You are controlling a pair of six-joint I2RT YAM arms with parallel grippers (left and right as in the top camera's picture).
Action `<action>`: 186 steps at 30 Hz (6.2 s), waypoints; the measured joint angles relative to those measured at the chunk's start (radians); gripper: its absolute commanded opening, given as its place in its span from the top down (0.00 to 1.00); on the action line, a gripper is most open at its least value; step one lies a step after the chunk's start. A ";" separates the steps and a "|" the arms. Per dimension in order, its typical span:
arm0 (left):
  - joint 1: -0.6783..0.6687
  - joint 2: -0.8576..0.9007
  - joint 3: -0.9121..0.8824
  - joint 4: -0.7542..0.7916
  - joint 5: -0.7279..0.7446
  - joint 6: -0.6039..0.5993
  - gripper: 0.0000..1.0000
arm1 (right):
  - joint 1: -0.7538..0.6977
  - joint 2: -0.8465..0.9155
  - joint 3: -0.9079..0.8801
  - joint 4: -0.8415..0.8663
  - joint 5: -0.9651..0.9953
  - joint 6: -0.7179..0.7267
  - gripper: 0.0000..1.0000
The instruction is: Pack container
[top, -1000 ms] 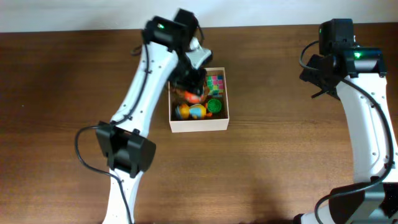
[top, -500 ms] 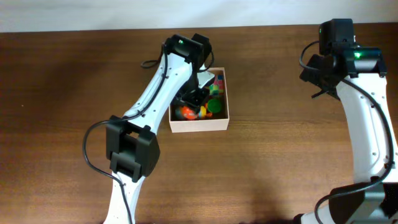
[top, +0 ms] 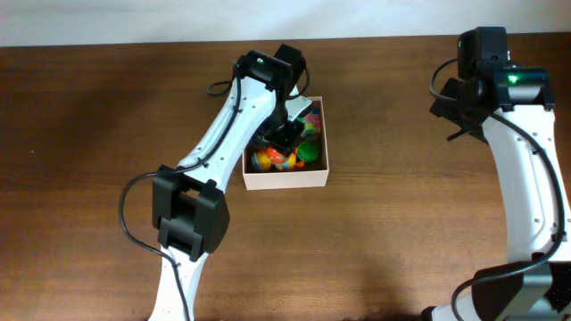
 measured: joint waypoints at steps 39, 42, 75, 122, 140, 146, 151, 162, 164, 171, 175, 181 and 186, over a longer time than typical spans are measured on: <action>-0.101 0.000 -0.001 0.082 0.023 0.007 0.21 | 0.000 0.000 0.000 0.000 0.000 0.000 0.01; -0.099 0.000 0.000 0.069 0.001 -0.001 0.15 | 0.000 0.000 0.000 0.000 0.000 0.000 0.01; 0.402 -0.235 0.135 0.015 -0.284 -0.294 0.01 | 0.000 0.000 0.000 0.000 0.000 0.000 0.01; 0.262 -0.243 0.130 0.505 -0.190 -0.296 0.01 | 0.000 0.000 0.000 0.000 0.000 0.001 0.01; 0.274 -0.521 0.129 0.475 -0.195 -0.286 0.01 | 0.000 0.000 0.000 0.000 0.000 0.000 0.01; 0.275 -0.513 0.129 0.561 -0.135 -0.286 0.01 | 0.000 0.000 0.000 0.000 0.000 0.000 0.01; 0.275 -0.513 0.129 0.414 -0.114 -0.286 0.01 | 0.000 0.000 0.000 0.000 0.000 0.000 0.01; 0.274 -0.565 0.058 0.214 -0.208 -0.286 0.01 | 0.000 0.000 0.000 0.000 0.000 0.000 0.01; 0.272 -0.585 0.043 0.258 -0.210 -0.286 0.01 | 0.000 0.000 0.000 0.000 0.000 0.000 0.01; 0.232 -0.608 0.043 0.375 -0.196 -0.286 0.01 | 0.000 0.000 0.000 0.000 0.000 0.000 0.01; 0.222 -0.608 0.045 0.404 -0.163 -0.286 0.01 | 0.000 0.000 0.000 0.000 0.000 0.000 0.01; 0.223 -0.532 0.200 0.367 -0.089 -0.286 0.01 | 0.000 0.000 0.000 0.000 0.000 0.000 0.01; 0.223 -0.378 0.463 0.242 -0.032 -0.286 0.01 | 0.000 0.000 0.000 0.000 0.000 0.000 0.01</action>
